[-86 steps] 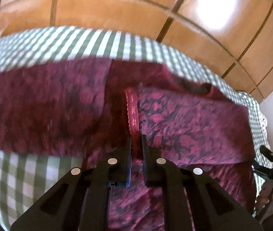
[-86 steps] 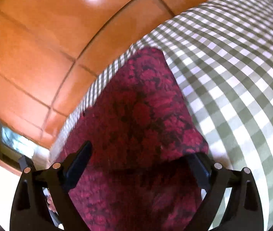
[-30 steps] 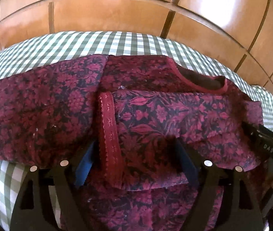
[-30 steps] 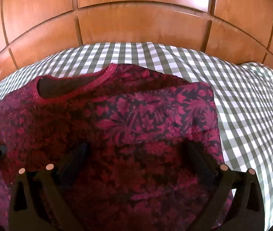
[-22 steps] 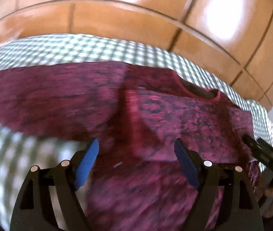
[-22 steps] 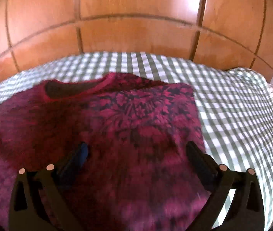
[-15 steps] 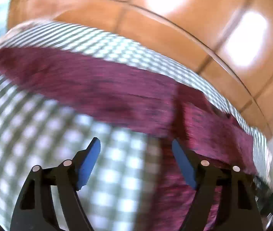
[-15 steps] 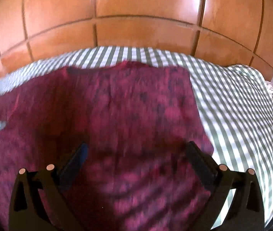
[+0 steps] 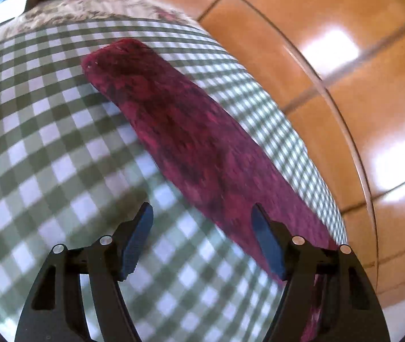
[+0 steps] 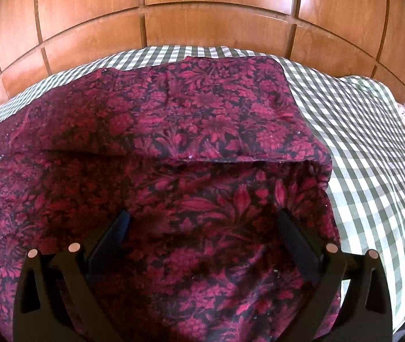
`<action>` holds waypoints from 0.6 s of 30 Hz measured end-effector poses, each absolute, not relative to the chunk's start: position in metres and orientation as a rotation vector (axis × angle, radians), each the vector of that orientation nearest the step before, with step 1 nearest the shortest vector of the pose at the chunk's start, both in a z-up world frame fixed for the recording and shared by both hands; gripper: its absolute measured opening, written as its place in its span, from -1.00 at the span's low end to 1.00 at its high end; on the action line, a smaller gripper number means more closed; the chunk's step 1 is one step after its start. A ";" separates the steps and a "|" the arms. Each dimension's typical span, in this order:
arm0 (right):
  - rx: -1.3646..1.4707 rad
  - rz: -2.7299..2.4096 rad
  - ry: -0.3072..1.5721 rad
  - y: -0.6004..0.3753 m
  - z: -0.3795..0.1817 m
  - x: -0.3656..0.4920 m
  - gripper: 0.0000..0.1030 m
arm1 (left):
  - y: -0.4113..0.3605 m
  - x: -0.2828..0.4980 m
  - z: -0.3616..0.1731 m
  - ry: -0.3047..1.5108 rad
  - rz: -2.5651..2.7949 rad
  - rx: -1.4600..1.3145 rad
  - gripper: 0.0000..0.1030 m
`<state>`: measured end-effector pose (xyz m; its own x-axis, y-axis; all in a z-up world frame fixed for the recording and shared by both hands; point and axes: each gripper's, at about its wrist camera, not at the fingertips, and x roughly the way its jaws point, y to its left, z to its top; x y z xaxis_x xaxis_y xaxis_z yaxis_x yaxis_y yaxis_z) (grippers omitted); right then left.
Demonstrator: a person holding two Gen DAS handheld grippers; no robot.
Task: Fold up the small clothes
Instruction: 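Grasp the other sleeve with the left gripper and fold it across the body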
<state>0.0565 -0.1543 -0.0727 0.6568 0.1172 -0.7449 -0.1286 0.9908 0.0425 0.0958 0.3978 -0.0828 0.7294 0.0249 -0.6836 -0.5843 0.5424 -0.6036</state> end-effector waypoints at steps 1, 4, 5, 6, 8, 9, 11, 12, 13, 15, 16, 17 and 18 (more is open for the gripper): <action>-0.010 0.142 0.842 -0.155 -0.073 0.058 0.97 | 0.405 0.102 -0.085 0.672 0.397 -0.961 0.36; -0.001 0.145 0.838 -0.156 -0.074 0.057 0.97 | 0.416 0.122 -0.085 0.672 0.420 -0.976 0.36; -0.001 0.145 0.837 -0.156 -0.074 0.057 0.97 | 0.420 0.129 -0.085 0.679 0.427 -0.963 0.33; -0.002 0.144 0.835 -0.155 -0.074 0.057 0.97 | 0.421 0.136 -0.084 0.689 0.445 -0.941 0.27; 0.001 0.144 0.836 -0.155 -0.074 0.057 0.97 | 0.426 0.143 -0.085 0.710 0.473 -0.900 -0.16; 0.003 0.145 0.834 -0.155 -0.074 0.057 0.97 | 0.428 0.144 -0.085 0.723 0.491 -0.879 -0.45; 0.006 0.148 0.834 -0.156 -0.074 0.057 0.97 | 0.431 0.142 -0.082 0.741 0.510 -0.869 -0.79; 0.008 0.149 0.833 -0.156 -0.074 0.057 0.97 | 0.428 0.139 -0.077 0.724 0.502 -0.871 -0.79; 0.010 0.150 0.833 -0.157 -0.074 0.057 0.97 | 0.421 0.137 -0.065 0.696 0.478 -0.846 -0.79; 0.012 0.151 0.833 -0.157 -0.074 0.058 0.97 | 0.402 0.137 -0.045 0.666 0.428 -0.765 -0.79; 0.012 0.151 0.834 -0.157 -0.074 0.058 0.97 | 0.387 0.137 -0.032 0.649 0.385 -0.721 -0.79; 0.012 0.151 0.834 -0.157 -0.074 0.058 0.97 | 0.373 0.138 -0.022 0.633 0.343 -0.691 -0.79; 0.012 0.151 0.835 -0.158 -0.074 0.058 0.97 | 0.359 0.139 -0.013 0.617 0.302 -0.663 -0.79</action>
<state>0.0583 -0.1575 -0.0738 0.6613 0.1384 -0.7372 -0.1288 0.9892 0.0702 0.1387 0.3587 -0.0131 0.7813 0.0686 -0.6204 -0.4478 0.7540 -0.4806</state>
